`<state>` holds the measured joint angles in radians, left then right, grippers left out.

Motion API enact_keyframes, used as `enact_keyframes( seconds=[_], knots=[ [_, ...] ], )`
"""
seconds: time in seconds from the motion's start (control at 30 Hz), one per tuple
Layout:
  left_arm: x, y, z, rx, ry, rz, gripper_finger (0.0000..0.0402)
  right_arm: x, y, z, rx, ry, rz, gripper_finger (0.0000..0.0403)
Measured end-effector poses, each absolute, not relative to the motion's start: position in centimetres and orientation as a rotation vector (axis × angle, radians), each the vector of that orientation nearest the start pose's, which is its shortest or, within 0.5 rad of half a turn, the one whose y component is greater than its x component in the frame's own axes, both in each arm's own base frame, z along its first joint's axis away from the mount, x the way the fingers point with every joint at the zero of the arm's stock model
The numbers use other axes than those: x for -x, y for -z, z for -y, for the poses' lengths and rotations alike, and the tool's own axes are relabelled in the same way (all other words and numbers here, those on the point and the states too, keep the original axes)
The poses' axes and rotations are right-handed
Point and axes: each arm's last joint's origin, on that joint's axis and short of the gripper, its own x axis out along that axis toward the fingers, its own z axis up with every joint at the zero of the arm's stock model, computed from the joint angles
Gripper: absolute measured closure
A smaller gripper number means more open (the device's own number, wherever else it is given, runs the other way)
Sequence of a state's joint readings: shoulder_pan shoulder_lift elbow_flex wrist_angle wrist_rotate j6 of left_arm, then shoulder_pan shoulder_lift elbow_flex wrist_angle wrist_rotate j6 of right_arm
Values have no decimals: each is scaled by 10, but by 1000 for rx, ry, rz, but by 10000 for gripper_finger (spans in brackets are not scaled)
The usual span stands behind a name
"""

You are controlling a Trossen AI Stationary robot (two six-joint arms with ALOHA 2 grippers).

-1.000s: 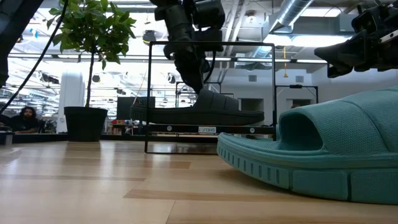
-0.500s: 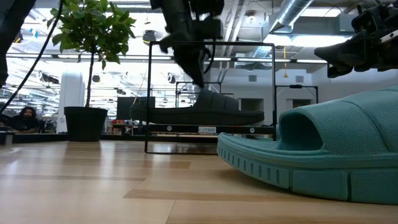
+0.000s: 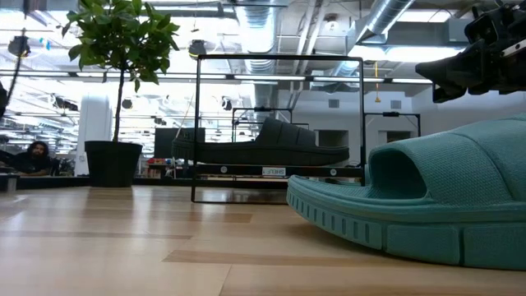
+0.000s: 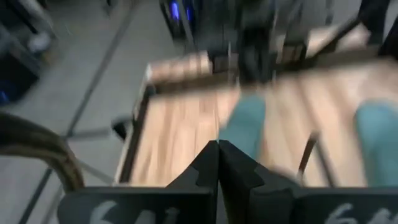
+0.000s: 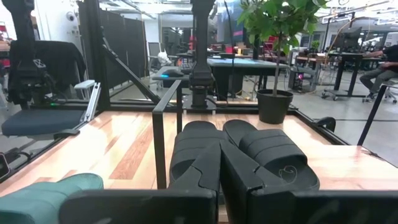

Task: Pick and place slides into the shelf
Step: Put the top green slide on the shelf

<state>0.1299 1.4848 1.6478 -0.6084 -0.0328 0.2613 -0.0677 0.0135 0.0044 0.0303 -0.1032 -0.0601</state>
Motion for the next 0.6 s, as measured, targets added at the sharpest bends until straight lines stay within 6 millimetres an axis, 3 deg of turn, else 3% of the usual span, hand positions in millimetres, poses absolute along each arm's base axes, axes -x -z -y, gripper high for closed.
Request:
enact_keyframes(
  seconds=[0.2,0.33,0.43,0.6],
  knots=[
    [-266,-475,-17,-207,-71,-199,401,-98,-167,4,62,-35,22,403],
    [-241,-484,-3,-162,-38,-48,401,-98,-167,4,62,-35,22,403],
    [-228,-472,2,-104,-19,35,402,-98,-167,4,62,-35,22,403],
    [-214,-430,4,-32,-14,142,401,-98,-167,4,62,-35,22,403]
  ],
)
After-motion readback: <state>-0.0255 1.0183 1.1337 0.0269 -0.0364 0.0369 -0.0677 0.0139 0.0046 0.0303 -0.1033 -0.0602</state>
